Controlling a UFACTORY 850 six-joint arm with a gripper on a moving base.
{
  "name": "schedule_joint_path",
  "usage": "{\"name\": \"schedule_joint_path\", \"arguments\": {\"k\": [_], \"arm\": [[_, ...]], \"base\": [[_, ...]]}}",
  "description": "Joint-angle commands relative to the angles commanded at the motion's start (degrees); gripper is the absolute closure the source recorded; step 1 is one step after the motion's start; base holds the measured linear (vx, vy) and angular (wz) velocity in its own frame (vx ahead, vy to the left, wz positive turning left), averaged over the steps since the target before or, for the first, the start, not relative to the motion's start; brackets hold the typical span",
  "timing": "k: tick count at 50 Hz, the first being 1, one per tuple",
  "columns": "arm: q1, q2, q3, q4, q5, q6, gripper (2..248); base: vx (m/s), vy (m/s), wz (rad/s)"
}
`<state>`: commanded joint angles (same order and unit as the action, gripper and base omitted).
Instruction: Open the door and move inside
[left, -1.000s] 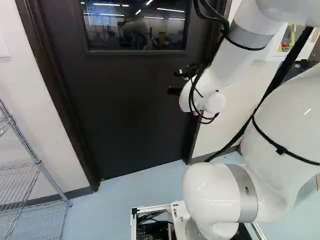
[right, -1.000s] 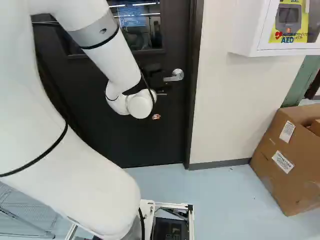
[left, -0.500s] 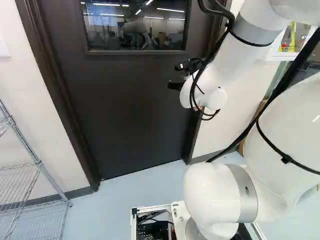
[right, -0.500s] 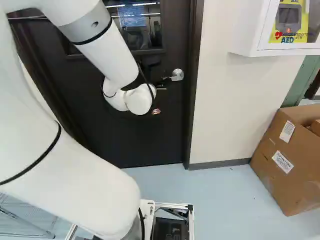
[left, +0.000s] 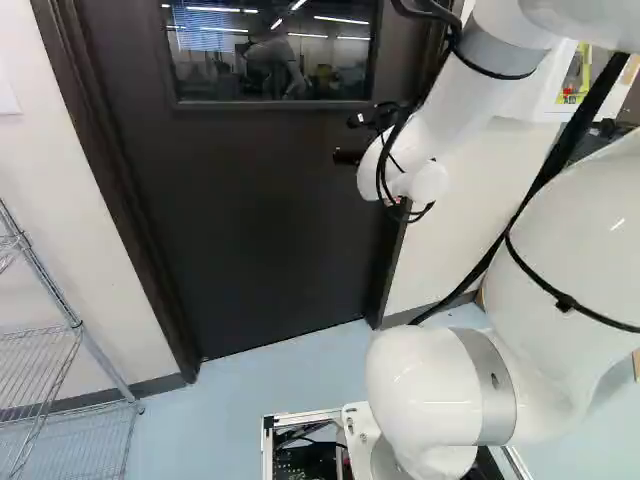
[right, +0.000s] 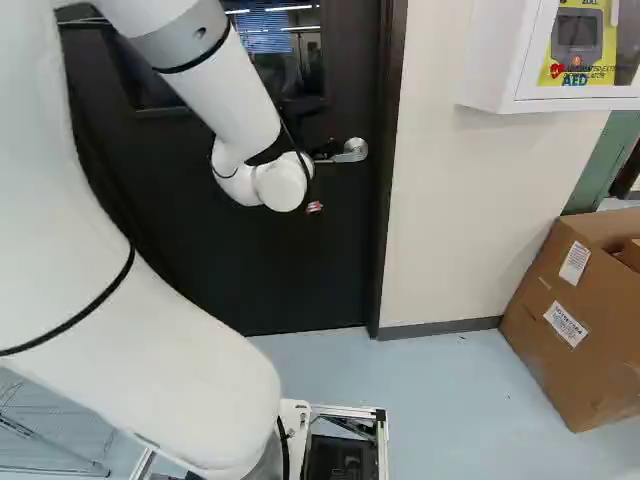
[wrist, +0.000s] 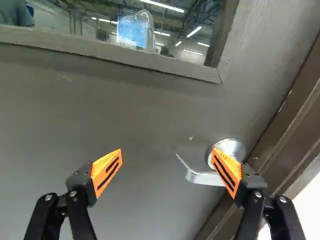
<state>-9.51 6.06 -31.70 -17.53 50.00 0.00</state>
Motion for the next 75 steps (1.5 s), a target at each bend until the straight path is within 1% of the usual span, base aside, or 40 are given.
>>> {"name": "schedule_joint_path", "arguments": {"k": [14, 23, 64, 75], "arm": [[0.9, -2.4, -2.6, 0.0, 0.0, 0.0, 3], [1.2, -4.2, -3.4, 0.0, 0.0, 0.0, 3], [1.3, -9.2, -3.1, 0.0, 0.0, 0.0, 3], [0.9, -10.5, -2.9, 0.0, 0.0, 0.0, 3]], "base": [[0.0, 0.0, 0.0], [0.0, 0.0, 0.0], [0.0, 0.0, 0.0], [0.0, 0.0, 0.0]]}}
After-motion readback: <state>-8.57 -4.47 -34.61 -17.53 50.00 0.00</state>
